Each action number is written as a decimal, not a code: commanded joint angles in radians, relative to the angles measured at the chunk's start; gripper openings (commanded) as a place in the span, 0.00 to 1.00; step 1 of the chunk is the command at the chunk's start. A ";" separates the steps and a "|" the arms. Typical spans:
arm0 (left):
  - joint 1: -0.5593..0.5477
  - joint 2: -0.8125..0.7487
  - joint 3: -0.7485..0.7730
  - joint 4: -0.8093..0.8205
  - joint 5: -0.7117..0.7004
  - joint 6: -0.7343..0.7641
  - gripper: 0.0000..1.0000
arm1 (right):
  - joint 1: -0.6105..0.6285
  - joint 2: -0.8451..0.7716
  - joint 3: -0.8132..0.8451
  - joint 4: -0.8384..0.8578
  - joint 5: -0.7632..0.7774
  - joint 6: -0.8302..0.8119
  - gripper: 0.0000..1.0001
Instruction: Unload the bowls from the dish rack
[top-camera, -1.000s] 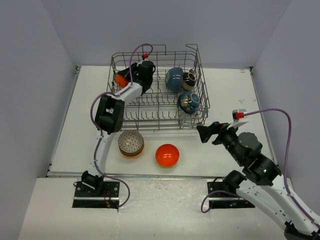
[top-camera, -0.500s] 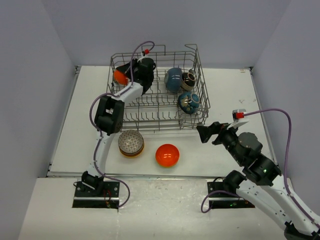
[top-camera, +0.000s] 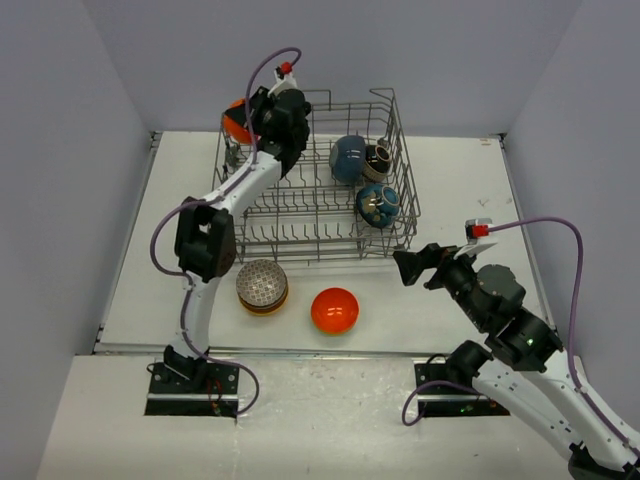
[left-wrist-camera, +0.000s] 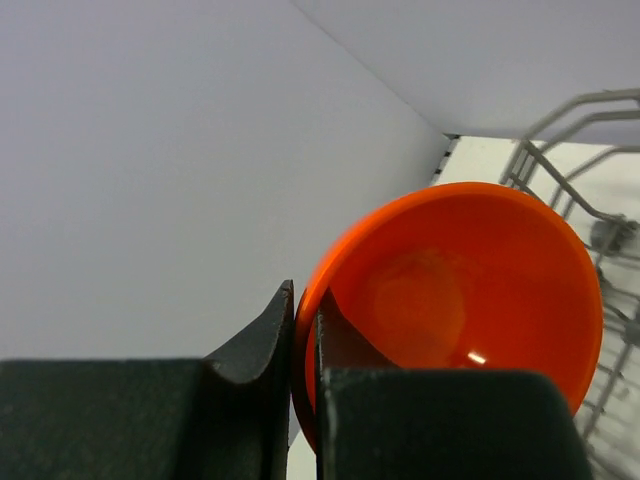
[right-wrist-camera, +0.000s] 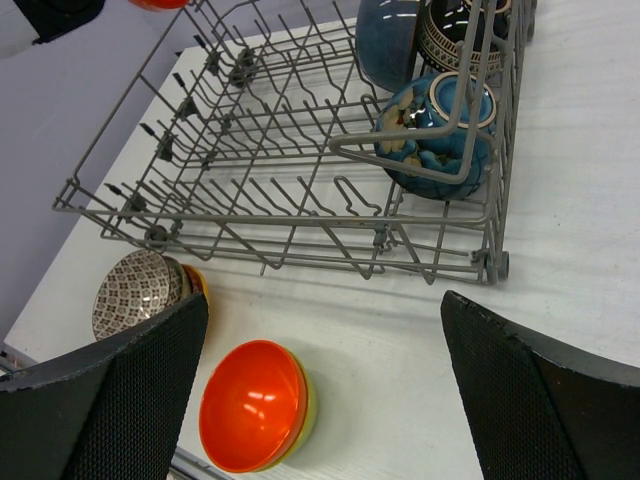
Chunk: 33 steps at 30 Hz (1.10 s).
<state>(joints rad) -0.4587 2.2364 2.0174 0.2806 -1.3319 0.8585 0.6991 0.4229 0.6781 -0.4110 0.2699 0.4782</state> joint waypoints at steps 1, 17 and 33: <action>-0.067 -0.154 0.107 -0.406 0.035 -0.313 0.00 | -0.001 -0.019 0.009 0.037 0.005 -0.004 0.99; -0.181 -0.773 -0.523 -0.695 1.172 -1.216 0.00 | -0.001 0.115 0.184 0.031 -0.106 0.048 0.99; -0.383 -0.980 -0.825 -0.630 1.157 -1.303 0.00 | 0.135 0.721 0.538 -0.255 0.063 0.023 0.55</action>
<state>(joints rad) -0.8280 1.3235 1.1885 -0.4374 -0.1856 -0.4095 0.8204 1.1271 1.1610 -0.5995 0.2558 0.5030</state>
